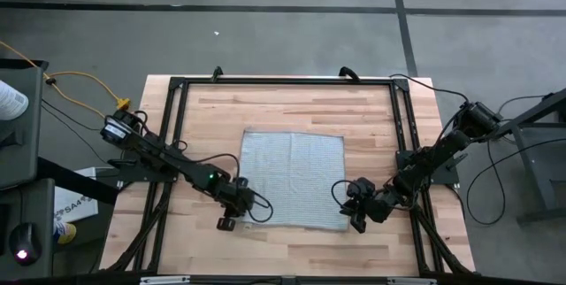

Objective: Fold microfiber towels
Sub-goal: Fold the grey towel

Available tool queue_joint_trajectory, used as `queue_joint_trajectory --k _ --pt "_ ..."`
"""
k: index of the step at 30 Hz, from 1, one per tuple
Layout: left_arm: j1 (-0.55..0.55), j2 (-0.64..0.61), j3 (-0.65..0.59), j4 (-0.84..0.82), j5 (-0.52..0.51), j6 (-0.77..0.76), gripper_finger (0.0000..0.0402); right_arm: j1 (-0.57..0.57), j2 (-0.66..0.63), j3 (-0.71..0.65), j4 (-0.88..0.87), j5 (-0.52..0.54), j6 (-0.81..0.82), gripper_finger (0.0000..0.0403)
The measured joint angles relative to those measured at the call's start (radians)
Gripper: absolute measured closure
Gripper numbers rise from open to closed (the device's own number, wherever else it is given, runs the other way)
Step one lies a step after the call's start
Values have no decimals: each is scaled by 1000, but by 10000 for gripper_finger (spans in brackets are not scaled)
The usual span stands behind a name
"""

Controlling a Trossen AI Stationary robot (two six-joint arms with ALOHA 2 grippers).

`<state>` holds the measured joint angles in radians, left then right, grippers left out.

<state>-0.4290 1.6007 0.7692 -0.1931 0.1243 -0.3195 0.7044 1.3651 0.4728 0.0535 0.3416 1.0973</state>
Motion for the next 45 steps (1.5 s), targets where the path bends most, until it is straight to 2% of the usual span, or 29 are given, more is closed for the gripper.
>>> queue_joint_trajectory --k 11,17,25,32,41,45 --pt "3 1 4 -25 -48 32 343 -13 0 0 1 61 -30 329" --pt "3 1 75 -125 -102 52 343 -61 0 0 7 66 -61 330" --pt "3 1 158 -240 -117 61 343 -119 0 0 63 26 -182 330" --pt "3 1 210 -225 -120 61 343 -191 0 0 95 25 -290 330" --pt "3 1 212 -165 -214 -87 343 -351 0 0 113 25 -283 330" --pt "3 1 212 -157 -243 -152 343 -416 0 0 154 -16 -315 330"
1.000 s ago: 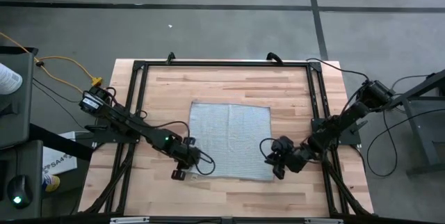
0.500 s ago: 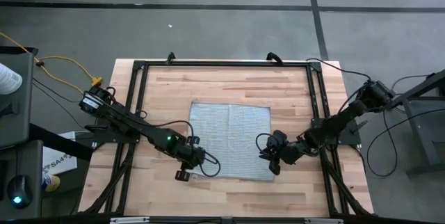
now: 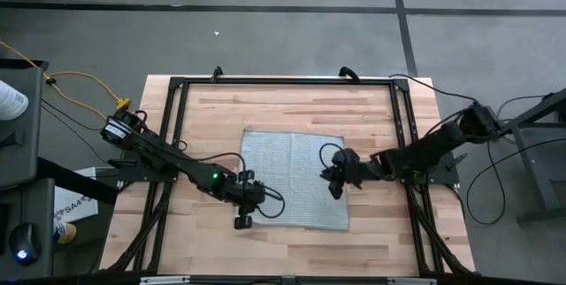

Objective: Fold microfiber towels
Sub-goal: Fold the grey towel

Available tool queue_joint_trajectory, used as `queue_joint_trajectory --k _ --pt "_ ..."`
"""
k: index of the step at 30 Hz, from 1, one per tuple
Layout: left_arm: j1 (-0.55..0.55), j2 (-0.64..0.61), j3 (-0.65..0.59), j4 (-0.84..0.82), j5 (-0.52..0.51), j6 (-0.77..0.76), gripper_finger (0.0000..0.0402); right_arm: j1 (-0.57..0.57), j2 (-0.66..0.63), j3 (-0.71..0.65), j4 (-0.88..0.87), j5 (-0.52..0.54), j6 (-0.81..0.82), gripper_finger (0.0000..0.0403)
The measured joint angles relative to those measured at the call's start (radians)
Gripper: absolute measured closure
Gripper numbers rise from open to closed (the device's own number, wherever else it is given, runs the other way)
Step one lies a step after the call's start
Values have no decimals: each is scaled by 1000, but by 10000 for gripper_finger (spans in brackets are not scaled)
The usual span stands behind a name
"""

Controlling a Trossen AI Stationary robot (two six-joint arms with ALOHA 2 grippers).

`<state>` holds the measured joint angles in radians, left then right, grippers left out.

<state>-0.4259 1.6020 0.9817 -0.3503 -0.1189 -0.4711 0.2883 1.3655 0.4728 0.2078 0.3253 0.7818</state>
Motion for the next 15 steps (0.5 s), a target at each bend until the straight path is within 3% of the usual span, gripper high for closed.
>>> queue_joint_trajectory --k 15 --pt "0 0 0 141 -31 -85 343 -103 0 0 49 -128 -169 330"
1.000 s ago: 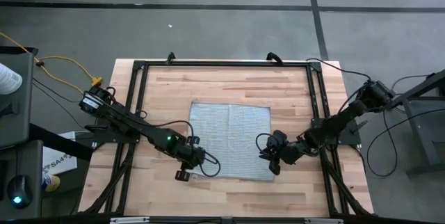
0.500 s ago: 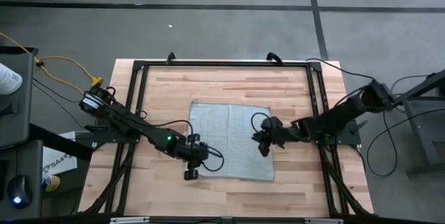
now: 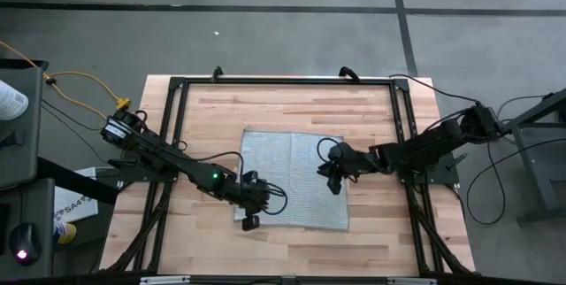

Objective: Fold microfiber towels
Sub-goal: Fold the grey towel

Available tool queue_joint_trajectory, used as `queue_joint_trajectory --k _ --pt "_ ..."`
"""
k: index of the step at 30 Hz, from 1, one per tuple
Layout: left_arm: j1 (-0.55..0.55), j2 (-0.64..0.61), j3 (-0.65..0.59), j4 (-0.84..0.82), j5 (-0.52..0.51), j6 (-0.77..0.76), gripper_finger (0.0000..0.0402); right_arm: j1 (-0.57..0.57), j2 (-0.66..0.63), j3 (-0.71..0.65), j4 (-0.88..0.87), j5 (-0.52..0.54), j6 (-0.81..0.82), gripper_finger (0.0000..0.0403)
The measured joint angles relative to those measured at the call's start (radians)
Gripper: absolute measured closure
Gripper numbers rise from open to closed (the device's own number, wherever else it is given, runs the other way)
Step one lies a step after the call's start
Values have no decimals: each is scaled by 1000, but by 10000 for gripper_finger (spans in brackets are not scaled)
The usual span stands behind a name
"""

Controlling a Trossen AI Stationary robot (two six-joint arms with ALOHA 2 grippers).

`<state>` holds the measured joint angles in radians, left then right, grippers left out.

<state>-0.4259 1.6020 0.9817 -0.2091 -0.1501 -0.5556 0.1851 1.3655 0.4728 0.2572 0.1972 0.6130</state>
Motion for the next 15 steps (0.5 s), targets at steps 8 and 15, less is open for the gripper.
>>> queue_joint_trajectory --k 8,15 --pt "0 16 0 59 -6 -33 343 -65 0 0 31 -64 -21 330" --pt "-1 98 0 145 -26 -65 343 -127 0 0 103 -196 -121 330"
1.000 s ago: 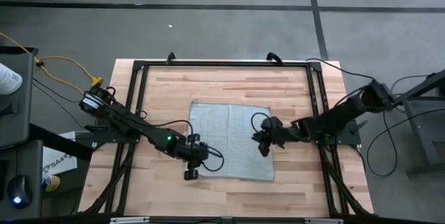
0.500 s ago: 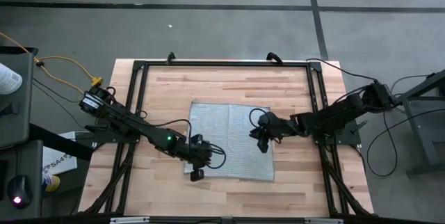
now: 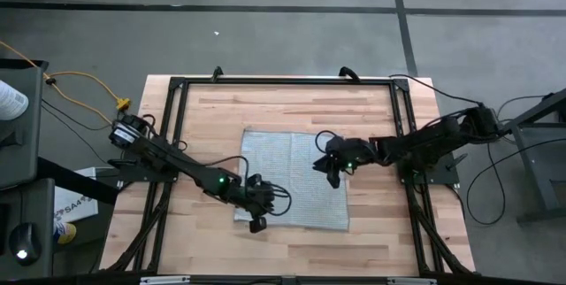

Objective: Fold microfiber towels
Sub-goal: Fold the grey towel

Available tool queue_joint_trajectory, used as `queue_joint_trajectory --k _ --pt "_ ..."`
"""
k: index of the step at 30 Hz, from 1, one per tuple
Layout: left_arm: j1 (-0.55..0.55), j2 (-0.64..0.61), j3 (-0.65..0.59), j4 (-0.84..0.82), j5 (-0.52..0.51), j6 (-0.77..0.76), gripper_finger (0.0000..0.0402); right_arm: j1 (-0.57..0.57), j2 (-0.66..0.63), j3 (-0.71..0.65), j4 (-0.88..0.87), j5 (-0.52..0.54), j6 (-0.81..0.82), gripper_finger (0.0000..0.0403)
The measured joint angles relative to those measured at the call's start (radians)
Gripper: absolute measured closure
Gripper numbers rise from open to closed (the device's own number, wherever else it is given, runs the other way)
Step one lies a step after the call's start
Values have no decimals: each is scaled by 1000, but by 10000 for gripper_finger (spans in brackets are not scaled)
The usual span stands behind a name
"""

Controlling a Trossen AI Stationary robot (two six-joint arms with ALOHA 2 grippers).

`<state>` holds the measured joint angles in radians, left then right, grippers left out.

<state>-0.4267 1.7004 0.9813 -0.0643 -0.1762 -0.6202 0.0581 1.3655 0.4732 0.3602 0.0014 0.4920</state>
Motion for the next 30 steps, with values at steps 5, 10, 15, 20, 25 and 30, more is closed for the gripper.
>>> queue_joint_trajectory --k 5,10,15,20,25,30 --pt "0 54 1 97 -3 -41 343 -40 0 0 14 -61 -26 330" --pt "0 56 1 128 -40 -62 343 -74 0 0 20 -64 -51 330" --pt "0 56 12 136 -66 -55 358 -99 0 1 43 -118 -98 330" --pt "0 56 15 134 -45 8 385 -95 0 11 39 -132 -98 330" --pt "1 56 15 83 7 145 384 -61 0 10 -112 -68 -96 330" --pt "1 56 15 -57 8 276 358 -6 0 10 -238 -45 -96 330"
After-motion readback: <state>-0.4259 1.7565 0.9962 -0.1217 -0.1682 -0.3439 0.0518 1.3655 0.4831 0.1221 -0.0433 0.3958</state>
